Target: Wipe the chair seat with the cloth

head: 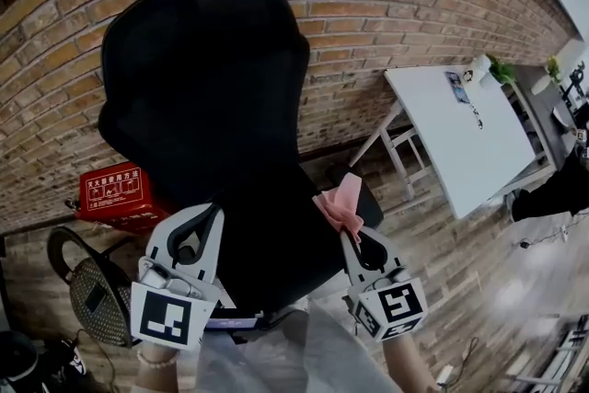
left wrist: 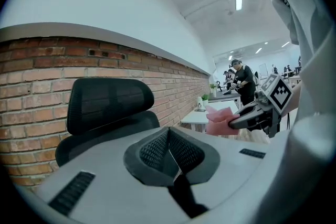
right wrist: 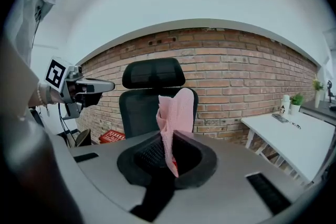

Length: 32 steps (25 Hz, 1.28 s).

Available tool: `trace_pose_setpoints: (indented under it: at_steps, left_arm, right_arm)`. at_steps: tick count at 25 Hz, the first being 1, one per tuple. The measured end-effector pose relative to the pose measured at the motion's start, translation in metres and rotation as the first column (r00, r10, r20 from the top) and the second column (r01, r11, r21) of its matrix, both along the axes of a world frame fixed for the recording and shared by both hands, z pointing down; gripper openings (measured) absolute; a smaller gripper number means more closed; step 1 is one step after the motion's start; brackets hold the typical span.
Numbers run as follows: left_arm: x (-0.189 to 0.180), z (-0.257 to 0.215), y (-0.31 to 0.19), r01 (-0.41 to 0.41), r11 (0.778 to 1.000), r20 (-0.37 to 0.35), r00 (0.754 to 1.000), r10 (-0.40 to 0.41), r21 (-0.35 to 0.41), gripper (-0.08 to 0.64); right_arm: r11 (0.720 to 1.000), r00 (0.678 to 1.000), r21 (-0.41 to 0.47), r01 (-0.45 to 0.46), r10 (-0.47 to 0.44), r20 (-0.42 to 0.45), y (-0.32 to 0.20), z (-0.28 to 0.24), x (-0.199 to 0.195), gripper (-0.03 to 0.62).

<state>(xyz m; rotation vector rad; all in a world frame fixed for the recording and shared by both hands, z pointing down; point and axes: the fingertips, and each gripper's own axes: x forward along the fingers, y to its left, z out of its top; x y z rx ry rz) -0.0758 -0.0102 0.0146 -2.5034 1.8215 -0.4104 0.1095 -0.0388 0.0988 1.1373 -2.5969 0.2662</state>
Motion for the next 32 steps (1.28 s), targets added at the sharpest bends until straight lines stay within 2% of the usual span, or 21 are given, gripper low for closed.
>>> trace_pose_setpoints:
  at_steps: [16, 24, 32]
  left_arm:
    - [0.012, 0.006, -0.005, -0.056, 0.998, 0.04, 0.998, 0.056, 0.012, 0.018]
    - [0.012, 0.006, -0.003, -0.047, 0.999, -0.008, 0.999, 0.048, 0.01, 0.018]
    - [0.015, 0.005, -0.003, -0.06, 0.998, 0.003, 0.998, 0.06, 0.012, 0.018]
  right_arm:
    - [0.999, 1.0, 0.044, 0.003, -0.004, 0.018, 0.002, -0.01, -0.017, 0.057]
    - [0.999, 1.0, 0.049, 0.009, -0.009, 0.01, 0.005, -0.01, -0.024, 0.057]
    - [1.0, 1.0, 0.022, 0.016, -0.015, -0.026, 0.01, -0.009, -0.027, 0.057]
